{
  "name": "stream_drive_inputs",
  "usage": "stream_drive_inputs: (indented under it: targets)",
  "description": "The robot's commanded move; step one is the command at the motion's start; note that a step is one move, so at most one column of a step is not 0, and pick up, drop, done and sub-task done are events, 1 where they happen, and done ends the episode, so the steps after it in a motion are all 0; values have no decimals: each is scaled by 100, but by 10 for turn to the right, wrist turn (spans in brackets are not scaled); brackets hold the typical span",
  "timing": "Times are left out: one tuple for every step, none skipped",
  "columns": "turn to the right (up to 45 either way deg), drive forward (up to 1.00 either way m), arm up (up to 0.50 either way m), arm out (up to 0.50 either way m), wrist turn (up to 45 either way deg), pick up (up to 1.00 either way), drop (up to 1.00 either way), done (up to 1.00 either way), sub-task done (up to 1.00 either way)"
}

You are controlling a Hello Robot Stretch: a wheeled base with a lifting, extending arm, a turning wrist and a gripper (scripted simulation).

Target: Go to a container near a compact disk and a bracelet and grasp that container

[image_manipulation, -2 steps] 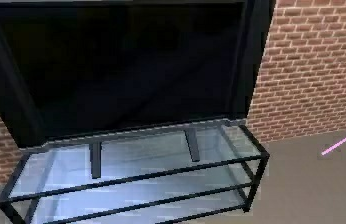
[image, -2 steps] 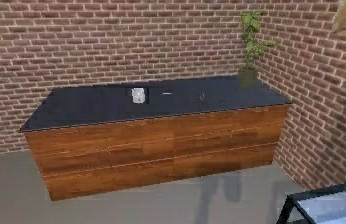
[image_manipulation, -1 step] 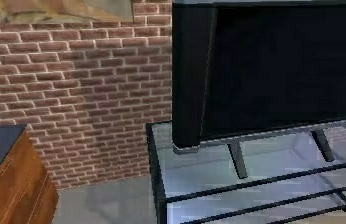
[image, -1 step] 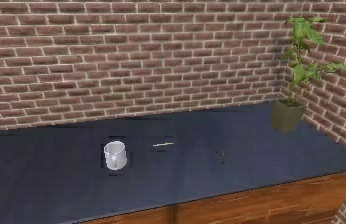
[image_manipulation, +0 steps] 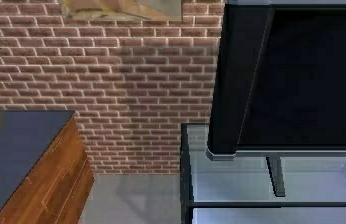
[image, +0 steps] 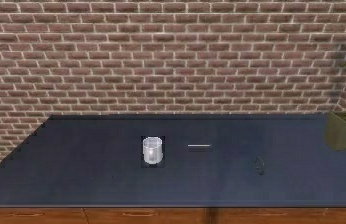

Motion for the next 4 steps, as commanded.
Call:
stream_drive_inputs:
  targets:
    - [0,5,0,0,0,0,0,0,0]
    - [-450,0,0,0,0,0,0,0,0]
    - [-450,0,0,0,0,0,0,0,0]
    - [0,15,0,0,0,0,0,0,0]
